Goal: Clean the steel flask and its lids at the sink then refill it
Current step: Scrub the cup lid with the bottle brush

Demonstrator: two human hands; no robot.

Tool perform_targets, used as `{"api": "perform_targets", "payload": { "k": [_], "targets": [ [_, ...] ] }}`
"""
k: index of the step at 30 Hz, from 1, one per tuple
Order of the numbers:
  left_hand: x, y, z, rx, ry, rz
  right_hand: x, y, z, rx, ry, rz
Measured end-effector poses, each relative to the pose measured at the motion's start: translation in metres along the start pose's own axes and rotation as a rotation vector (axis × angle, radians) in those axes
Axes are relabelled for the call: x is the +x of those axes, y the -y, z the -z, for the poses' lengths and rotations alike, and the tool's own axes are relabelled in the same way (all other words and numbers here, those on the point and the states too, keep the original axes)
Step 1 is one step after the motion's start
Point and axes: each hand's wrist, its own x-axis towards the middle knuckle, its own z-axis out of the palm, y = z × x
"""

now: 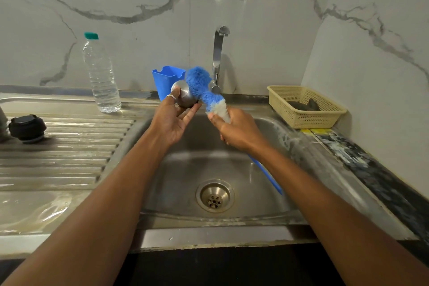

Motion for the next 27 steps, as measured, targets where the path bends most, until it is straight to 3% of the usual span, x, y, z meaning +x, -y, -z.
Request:
{"api": "perform_targets", "payload": {
  "k": [9, 13, 18, 22, 27],
  "targets": [
    [0.0018, 0.0008, 0.0001, 0.027, 0.015, -0.065, -0.0024, 0.0041, 0.0, -0.008, 0.072, 0.048],
    [0.0046, 0.0024, 0.0017, 0.019, 0.032, -0.024, 0.0055, -0.0008, 0.0004, -0.018, -0.045, -0.027],
    [0.0042, 0.0013, 0.0036, 0.117, 0.026, -0.04, -0.0015, 0.0026, -0.0001, -0.001, 0.033, 0.042],
    [0.0032, 0.0031, 0.0016, 0.165, 0.01, -0.05, 0.0035, 0.0045, -0.0004, 0.012, -0.023, -0.03],
    [0.0029, 0.0026, -0.0002, 0.132, 0.024, -0.07, -0.0009, 0.0046, 0.0001, -0.021, 0.038, 0.063]
  ]
}}
